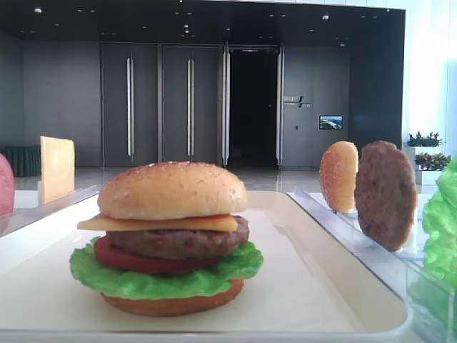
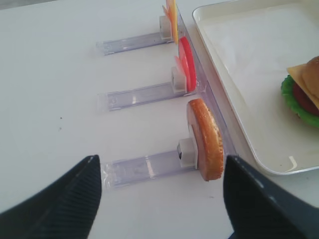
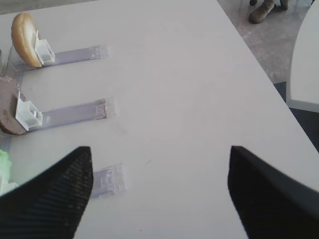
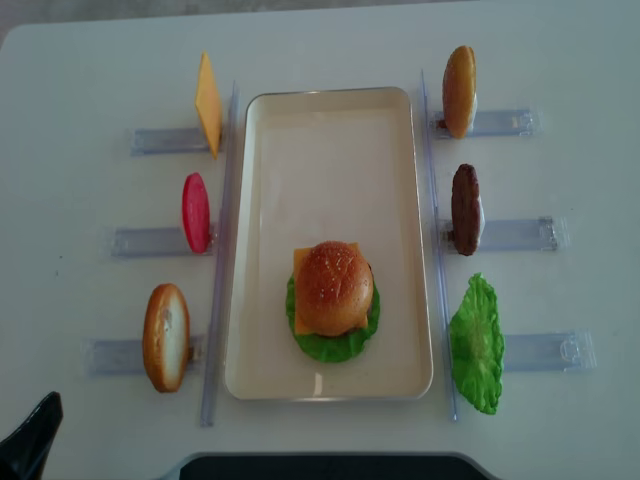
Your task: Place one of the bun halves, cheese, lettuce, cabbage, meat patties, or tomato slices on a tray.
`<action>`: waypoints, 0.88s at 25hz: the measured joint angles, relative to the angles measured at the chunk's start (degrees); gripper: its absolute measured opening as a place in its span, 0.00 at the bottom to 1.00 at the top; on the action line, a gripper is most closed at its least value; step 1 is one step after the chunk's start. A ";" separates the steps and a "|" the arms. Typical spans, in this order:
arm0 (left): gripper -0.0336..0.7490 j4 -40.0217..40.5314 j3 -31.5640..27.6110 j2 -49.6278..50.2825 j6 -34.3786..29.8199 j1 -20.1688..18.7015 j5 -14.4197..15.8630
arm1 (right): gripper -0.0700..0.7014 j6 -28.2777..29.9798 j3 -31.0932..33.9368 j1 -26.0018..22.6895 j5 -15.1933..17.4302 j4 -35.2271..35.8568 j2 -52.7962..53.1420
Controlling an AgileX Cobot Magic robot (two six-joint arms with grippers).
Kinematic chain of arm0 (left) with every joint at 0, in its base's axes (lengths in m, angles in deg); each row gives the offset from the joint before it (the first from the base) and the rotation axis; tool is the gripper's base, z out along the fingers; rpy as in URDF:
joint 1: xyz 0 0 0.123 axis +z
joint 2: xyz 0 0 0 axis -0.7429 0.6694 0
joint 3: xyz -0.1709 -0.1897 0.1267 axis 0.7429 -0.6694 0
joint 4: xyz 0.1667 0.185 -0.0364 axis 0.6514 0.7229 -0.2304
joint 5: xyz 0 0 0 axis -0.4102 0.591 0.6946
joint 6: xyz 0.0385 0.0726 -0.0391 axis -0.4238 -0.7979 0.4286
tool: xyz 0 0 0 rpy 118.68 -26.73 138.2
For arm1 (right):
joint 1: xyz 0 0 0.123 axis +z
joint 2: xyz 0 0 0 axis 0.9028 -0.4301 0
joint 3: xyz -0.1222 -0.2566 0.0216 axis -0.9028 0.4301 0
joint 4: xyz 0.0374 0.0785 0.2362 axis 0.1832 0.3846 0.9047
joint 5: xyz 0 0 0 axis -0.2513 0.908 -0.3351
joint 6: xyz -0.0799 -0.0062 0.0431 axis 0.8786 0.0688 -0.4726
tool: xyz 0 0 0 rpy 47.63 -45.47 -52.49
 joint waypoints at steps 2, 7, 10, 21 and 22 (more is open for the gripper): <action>0.78 0.00 0.00 0.00 0.00 0.00 0.00 | 0.78 0.00 0.00 0.00 0.00 0.00 0.00; 0.78 0.00 0.00 0.00 0.00 0.00 0.00 | 0.78 0.00 0.00 0.00 0.00 0.00 0.00; 0.78 0.00 0.00 0.00 0.00 0.00 0.00 | 0.78 0.00 0.00 0.00 0.00 0.00 0.00; 0.78 0.00 0.00 0.00 0.00 0.00 0.00 | 0.78 0.00 0.00 0.00 0.00 0.00 0.00; 0.78 0.00 0.00 0.00 0.00 0.00 0.00 | 0.78 0.00 0.00 0.00 0.00 0.00 0.00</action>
